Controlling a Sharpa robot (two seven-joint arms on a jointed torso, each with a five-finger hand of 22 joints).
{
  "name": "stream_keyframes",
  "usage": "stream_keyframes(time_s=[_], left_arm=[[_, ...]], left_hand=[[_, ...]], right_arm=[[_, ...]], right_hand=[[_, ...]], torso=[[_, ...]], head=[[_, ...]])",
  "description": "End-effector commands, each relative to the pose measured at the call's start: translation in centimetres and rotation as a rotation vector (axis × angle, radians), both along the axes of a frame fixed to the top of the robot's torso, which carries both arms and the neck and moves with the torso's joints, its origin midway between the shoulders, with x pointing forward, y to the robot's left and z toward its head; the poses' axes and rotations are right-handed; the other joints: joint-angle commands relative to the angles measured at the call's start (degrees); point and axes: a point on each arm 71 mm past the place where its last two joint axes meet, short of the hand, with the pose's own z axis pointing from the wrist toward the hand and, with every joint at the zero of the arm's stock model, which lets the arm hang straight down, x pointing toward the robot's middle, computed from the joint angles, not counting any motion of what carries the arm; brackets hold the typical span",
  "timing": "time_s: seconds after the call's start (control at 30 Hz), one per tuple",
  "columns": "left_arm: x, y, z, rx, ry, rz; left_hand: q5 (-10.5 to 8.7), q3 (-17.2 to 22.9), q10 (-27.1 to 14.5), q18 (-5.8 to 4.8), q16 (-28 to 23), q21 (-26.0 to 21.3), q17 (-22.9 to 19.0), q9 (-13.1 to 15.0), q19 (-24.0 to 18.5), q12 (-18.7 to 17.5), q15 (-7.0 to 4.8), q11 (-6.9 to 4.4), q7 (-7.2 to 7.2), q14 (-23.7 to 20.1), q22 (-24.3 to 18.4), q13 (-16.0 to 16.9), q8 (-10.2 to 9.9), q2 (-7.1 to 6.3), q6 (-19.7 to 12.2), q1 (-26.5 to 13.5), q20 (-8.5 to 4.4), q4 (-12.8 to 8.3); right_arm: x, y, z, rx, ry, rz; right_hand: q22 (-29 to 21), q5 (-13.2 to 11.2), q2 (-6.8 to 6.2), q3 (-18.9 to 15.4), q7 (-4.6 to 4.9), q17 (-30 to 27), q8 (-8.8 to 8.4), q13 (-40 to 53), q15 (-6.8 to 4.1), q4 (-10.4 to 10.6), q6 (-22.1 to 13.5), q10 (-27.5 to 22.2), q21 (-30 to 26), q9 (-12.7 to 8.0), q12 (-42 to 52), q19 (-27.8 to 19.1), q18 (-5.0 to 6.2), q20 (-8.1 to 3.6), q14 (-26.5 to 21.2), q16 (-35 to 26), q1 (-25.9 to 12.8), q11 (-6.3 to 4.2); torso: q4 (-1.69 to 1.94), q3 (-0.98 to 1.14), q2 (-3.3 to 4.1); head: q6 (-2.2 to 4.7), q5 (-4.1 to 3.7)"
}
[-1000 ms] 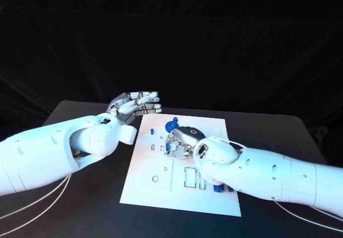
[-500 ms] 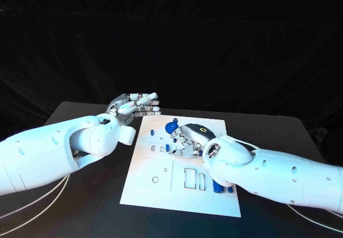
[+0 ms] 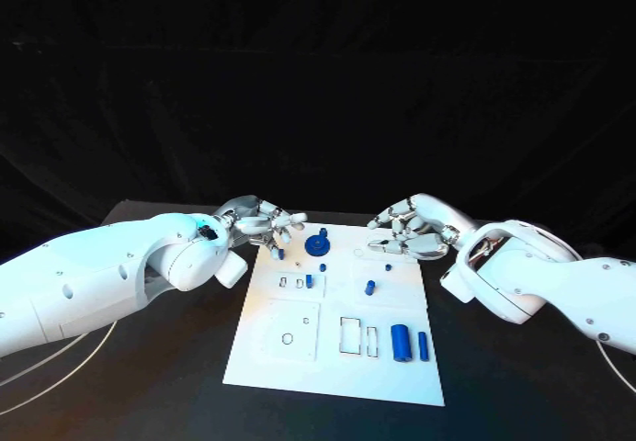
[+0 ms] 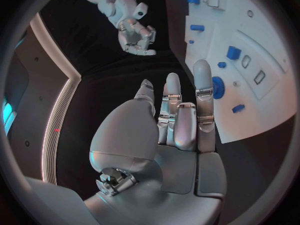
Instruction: Assemble the parts on the task board
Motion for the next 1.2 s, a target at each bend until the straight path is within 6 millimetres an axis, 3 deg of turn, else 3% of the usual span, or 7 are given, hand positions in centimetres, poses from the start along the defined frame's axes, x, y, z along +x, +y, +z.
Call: stream_keyframes(time_s=[0.03, 0.1, 0.27, 0.3, 0.4, 0.93, 1.2], left_arm=[[0.0, 0.0, -0.8, 0.364, 0.036, -0.091], [0.3, -0.2, -0.7, 0.469, 0.042, -0.101], [0.9, -1.2, -0.6, 0.651, 0.085, -0.122], [1.1, -1.6, -0.6, 0.678, 0.097, -0.127], [1.6, -2.5, -0.6, 0.744, 0.120, -0.137], [3.2, -5.4, -1.1, 0.917, 0.162, -0.166], [3.5, -6.7, -1.5, 0.932, 0.163, -0.194]], left_hand=[[-0.49, -1.15, 0.37, -1.66, 6.83, 9.84, 8.95, 1.76, 1.85, 7.30, -0.85, -0.58, -0.90, 4.01, 11.40, 7.03, 1.56, 0.18, 0.31, -1.53, -0.47, 1.98], [-0.61, -2.83, 0.17, -2.33, 9.15, 15.64, 12.14, 4.15, 1.65, 17.15, -1.26, -1.20, -1.26, 4.39, 17.78, 17.57, 3.50, 0.15, 0.22, -2.72, -0.88, 4.19], [-0.25, -5.74, -1.21, -3.12, 10.98, 23.87, 14.87, 9.33, 0.51, 27.16, -1.59, -1.53, -1.79, 4.88, 26.99, 28.95, 6.96, 1.42, -1.77, -4.45, -1.01, 4.29], [-0.55, -6.02, -1.27, -3.35, 11.35, 25.22, 15.49, 9.99, 0.64, 28.09, -1.51, -1.52, -1.77, 5.03, 28.84, 30.19, 7.29, 1.58, -2.11, -4.40, -1.00, 4.44], [-0.47, -6.37, -0.97, -3.87, 12.03, 27.71, 16.59, 10.84, 1.39, 29.65, -1.47, -1.39, -1.72, 5.33, 32.47, 32.18, 7.55, 1.50, -2.70, -3.85, -0.95, 4.51], [-0.60, -7.54, -0.89, -4.33, 12.11, 30.77, 16.73, 13.37, 1.38, 31.98, -1.34, -1.26, -1.62, 5.34, 36.47, 35.35, 8.45, 1.66, -3.89, -4.55, -0.72, 4.69], [-0.59, -7.72, -1.03, -4.44, 12.06, 31.56, 16.67, 14.32, 1.27, 32.34, -1.31, -1.25, -1.64, 5.32, 37.51, 35.91, 8.86, -0.14, -4.18, -5.08, -0.63, 4.72]], right_arm=[[-0.1, -0.7, 0.2, 0.082, 0.058, 0.001], [0.1, -1.3, 0.3, 0.084, 0.060, -0.018], [0.2, -2.3, 0.3, 0.082, 0.065, -0.048], [0.3, -2.5, 0.3, 0.081, 0.065, -0.054], [0.4, -3.0, 0.3, 0.077, 0.066, -0.068], [0.6, -3.4, 0.2, 0.065, 0.059, -0.099], [0.7, -3.5, 0.2, 0.062, 0.058, -0.105]], right_hand=[[0.11, 0.44, 0.41, -0.31, -0.11, 0.15, 0.47, 0.10, -0.49, -0.10, 0.32, 0.46, 0.34, 0.11, 0.14, 0.56, 0.25, -0.15, 1.58, 0.31, -0.26, -0.08], [0.09, 0.60, 0.41, -0.36, -0.14, 0.13, 0.54, 0.04, -0.52, -0.12, 0.36, 0.49, 0.30, 0.13, 0.12, 0.62, 0.25, -0.18, 1.61, 0.27, -0.29, -0.11], [-0.05, 2.80, 0.47, -0.51, -0.25, 0.08, 0.85, -0.33, -0.67, -0.29, 0.32, 0.59, -0.06, 0.23, -0.05, 0.93, 0.24, -0.36, 1.74, 0.06, -0.26, -0.25], [-0.11, 3.68, 0.47, -0.52, -0.26, 0.07, 0.92, -0.44, -0.69, -0.32, 0.28, 0.59, -0.19, 0.25, -0.11, 0.98, 0.24, -0.40, 1.76, 0.00, -0.26, -0.27], [0.77, 4.77, 0.45, -0.58, -0.28, 1.39, 1.04, -0.27, -0.72, -0.31, 0.22, 0.91, 0.78, 0.28, 0.08, 1.75, -0.01, -0.45, 2.16, 0.85, -0.34, -0.29], [0.92, 7.53, 0.23, -0.80, -0.34, 1.65, 1.42, -0.72, -0.78, -0.11, 0.10, 0.90, 0.65, 0.37, -0.06, 2.16, -0.06, -0.54, 2.30, 0.88, -0.73, -0.36], [0.72, 7.98, 0.16, -0.89, -0.34, 1.51, 1.49, -0.94, -0.78, 0.03, 0.05, 0.77, 0.35, 0.39, -0.19, 2.07, 0.00, -0.55, 2.27, 0.74, -0.93, -0.35]], torso=[[-0.32, 0.40, -0.43], [-0.32, 0.52, -0.49], [-0.24, 0.80, -0.54], [-0.13, 0.71, -0.59], [0.18, 0.55, -0.74], [0.11, 0.57, -0.61], [0.22, 0.46, -0.54]], head=[[-0.28, 0.35], [-0.48, 0.42], [-0.81, 0.43], [-0.71, 0.20], [-1.18, -0.10], [-2.24, 0.44], [-2.68, 0.14]])
